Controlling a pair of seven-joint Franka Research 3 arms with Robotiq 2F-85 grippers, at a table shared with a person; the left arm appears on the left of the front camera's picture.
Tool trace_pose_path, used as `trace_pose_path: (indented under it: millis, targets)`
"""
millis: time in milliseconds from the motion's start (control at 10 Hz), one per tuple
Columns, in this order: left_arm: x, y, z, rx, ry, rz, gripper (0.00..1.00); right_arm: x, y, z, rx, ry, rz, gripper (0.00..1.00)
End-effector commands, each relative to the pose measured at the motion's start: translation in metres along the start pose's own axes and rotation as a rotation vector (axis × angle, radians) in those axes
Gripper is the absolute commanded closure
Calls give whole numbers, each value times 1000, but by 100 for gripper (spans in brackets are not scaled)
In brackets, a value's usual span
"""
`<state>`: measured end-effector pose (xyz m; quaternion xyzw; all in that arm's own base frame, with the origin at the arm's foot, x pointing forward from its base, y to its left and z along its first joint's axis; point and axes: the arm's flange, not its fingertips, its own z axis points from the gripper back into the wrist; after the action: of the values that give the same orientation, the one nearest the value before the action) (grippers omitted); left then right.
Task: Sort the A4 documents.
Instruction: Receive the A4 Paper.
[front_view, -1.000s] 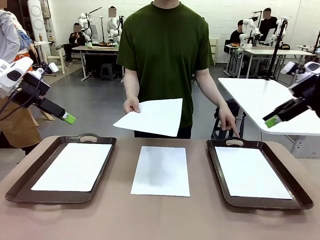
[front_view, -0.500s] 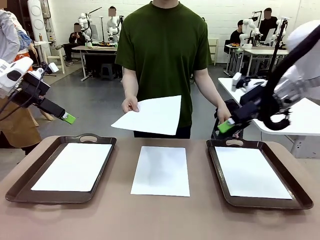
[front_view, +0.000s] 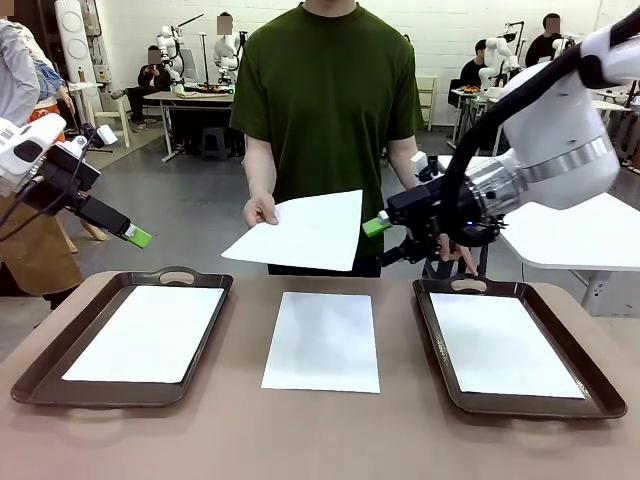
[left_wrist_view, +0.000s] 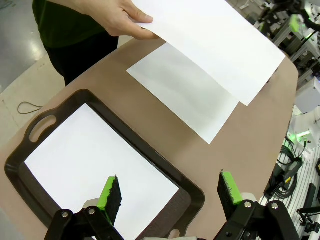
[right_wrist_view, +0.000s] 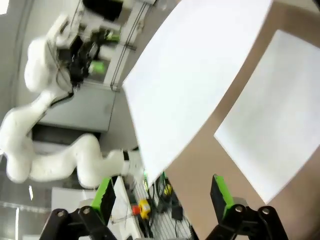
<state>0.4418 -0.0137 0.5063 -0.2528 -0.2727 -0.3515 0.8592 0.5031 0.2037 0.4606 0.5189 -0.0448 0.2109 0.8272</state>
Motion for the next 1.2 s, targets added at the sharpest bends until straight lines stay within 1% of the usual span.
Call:
trace_pose_path:
  millis: [0,300,400,500,600,700,1100]
  targets:
    - [-1,0,0,8,3,-19,0,26,-3,-22,-26,-45,-78,0]
    - [-1,0,0,8,3,-19,0,52,-18,-33,-17,-148,-168,0]
    - [-1,0,0,8,3,-19,0,58,-27,-32,9,-193,-211,0]
    - [-1,0,0,8,3,-19,0,59,-32,-26,20,-248,-241,0]
    - [-1,0,0,8,3,-19,0,58,-36,-21,-5,-288,-240,0]
    - [-1,0,0,8,3,-19,0,54,-43,-22,22,-284,-274,0]
    - [-1,0,0,8,3,-19,0,39,-70,-31,239,-265,-389,0]
